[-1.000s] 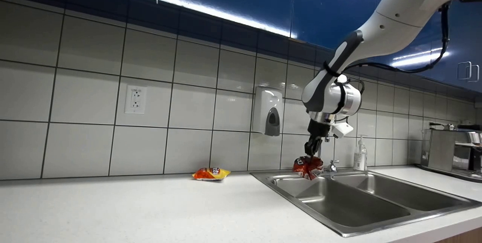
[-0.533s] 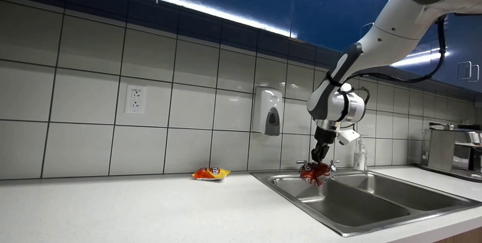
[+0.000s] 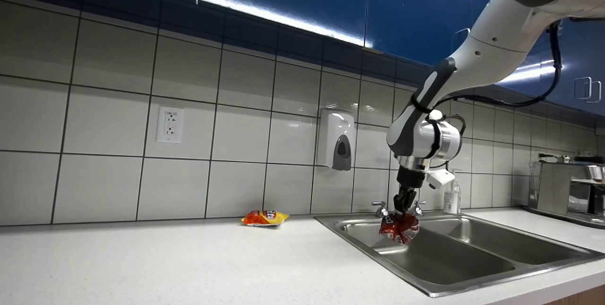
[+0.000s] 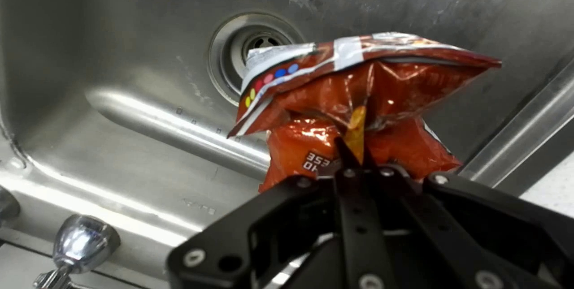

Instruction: Put the snack pack in the sink

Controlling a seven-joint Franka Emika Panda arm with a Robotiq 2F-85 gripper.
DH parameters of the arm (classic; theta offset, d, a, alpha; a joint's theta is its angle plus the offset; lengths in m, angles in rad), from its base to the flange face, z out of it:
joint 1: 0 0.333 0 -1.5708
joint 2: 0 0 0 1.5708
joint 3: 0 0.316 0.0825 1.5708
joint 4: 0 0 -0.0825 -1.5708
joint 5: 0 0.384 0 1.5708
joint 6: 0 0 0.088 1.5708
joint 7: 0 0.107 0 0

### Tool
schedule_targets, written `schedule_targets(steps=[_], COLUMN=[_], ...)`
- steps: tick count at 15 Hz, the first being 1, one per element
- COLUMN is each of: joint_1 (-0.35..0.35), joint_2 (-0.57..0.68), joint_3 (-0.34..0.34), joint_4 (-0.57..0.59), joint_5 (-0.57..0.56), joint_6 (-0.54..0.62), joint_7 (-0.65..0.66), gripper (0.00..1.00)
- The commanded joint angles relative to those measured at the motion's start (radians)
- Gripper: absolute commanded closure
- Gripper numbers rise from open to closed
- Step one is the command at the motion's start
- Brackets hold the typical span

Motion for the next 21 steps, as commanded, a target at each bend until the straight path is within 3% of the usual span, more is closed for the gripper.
schedule_targets(steps=[1, 9, 21], joint_1=[-0.040, -0.061, -0.063], joint_2=[-0.012, 0.101, 0.272], joint_3=[0.028, 0.041, 0.063], joint_4=[-0.047, -0.042, 0.007], joint_5=[-0.009, -0.013, -0.132], joint_6=[-0.015, 0.037, 0.138], joint_7=[-0.038, -0.083, -0.050], gripper=[1.00, 1.00, 1.00])
